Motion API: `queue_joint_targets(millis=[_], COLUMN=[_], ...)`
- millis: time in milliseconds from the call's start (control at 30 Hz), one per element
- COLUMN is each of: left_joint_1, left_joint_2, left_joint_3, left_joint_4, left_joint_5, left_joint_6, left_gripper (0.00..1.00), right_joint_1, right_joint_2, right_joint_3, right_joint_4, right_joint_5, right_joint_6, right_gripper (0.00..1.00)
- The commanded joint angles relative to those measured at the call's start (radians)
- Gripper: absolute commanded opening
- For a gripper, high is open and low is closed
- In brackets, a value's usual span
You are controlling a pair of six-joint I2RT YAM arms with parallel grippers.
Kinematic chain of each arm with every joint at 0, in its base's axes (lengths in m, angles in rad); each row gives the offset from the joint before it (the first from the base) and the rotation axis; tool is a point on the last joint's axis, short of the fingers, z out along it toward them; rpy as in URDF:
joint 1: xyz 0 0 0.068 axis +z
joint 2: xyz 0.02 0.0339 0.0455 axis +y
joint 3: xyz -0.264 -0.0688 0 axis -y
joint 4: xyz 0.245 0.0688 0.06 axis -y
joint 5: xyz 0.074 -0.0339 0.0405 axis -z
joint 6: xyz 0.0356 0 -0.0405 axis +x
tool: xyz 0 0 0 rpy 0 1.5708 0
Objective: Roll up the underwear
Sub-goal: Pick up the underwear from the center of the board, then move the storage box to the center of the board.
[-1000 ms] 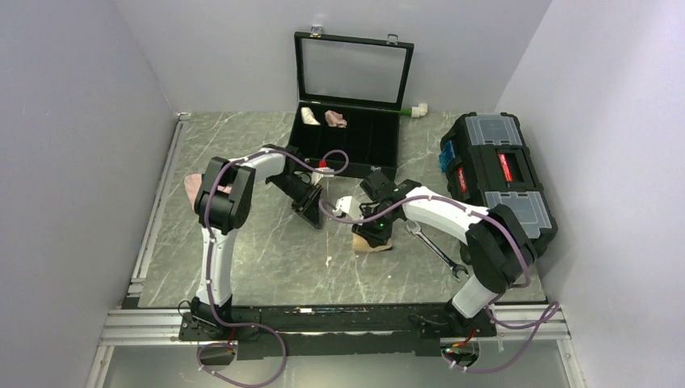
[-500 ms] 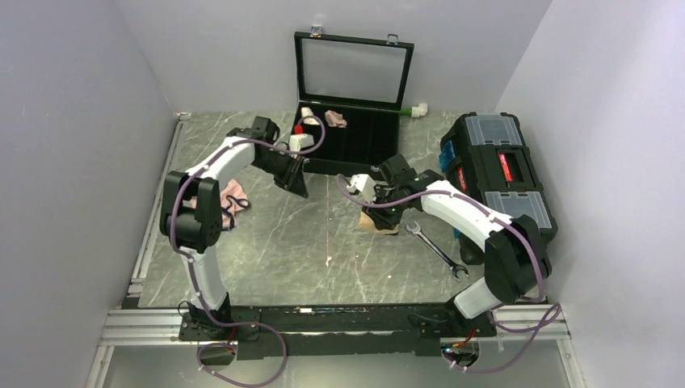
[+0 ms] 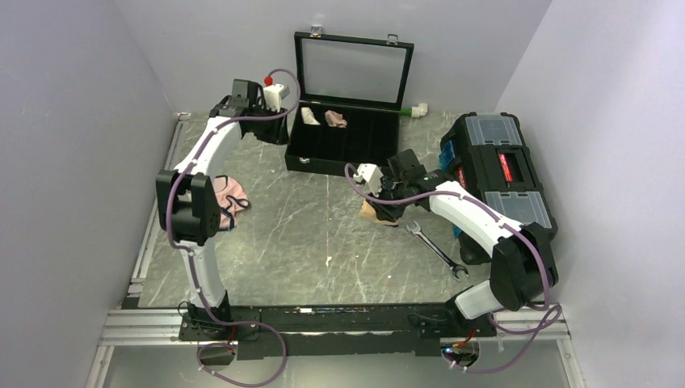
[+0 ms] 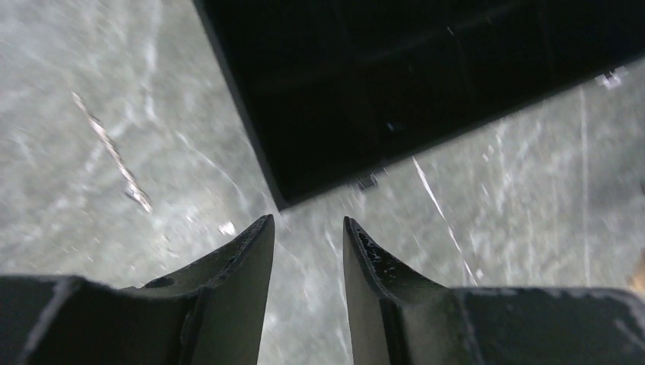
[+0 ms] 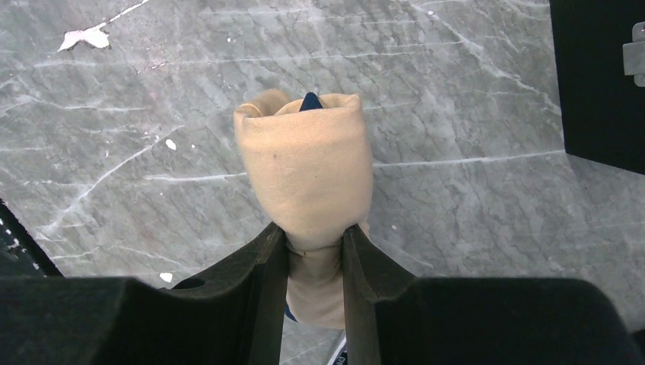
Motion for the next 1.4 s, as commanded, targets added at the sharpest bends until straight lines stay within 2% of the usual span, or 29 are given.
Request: queue_joint_targets(millis=[0, 300, 567, 700, 1100, 1267, 1367], left_joint_1=[-0.002, -0.002, -0.004, -0.004, -0.026, -0.028, -0.028], left_joint_2=[0.125, 0.274, 0.306, 0.286, 0.270, 0.225, 0.192], left_joint_3=[0.135, 0.222, 0.190, 0.128, 0.080, -0.004, -0.073], left_joint_4=[0.031, 0.036, 0.046, 0.085, 0.113, 0.150, 0.173], left_joint_5=[-0.123, -0.138, -0.097, -0.077, -0.084, -0.098, -0.106], left_joint_6=[-0.086, -0.135, -0.148, -0.167, -0.188, -0.198, -0.188], left_gripper=[0.45, 0.54, 0.51, 0.51, 0.31, 0.28, 0.21], right_joint_1=[-0.010, -0.026, -0.037, -0.043, -0.063, -0.070, -0.075], right_joint_2=[-0.038, -0.039, -0.033, -0.037, -0.033, -0.035, -0.039], right_joint_3=[-0.014, -0.017, -0.019, -0.029, -0.034, -0.036, -0.036], right_joint_4=[0.040, 0.043, 0.044, 0.047, 0.051, 0.052, 0.052], right_joint_5=[-0.031, -0.033, -0.024, -0.019, -0.008, -0.004, -0.006], right_joint_6=[0.012, 0.012, 0.010, 0.008, 0.005, 0.005, 0.006], right_gripper=[0.00, 0.00, 0.00, 0.00, 0.00, 0.00, 0.00])
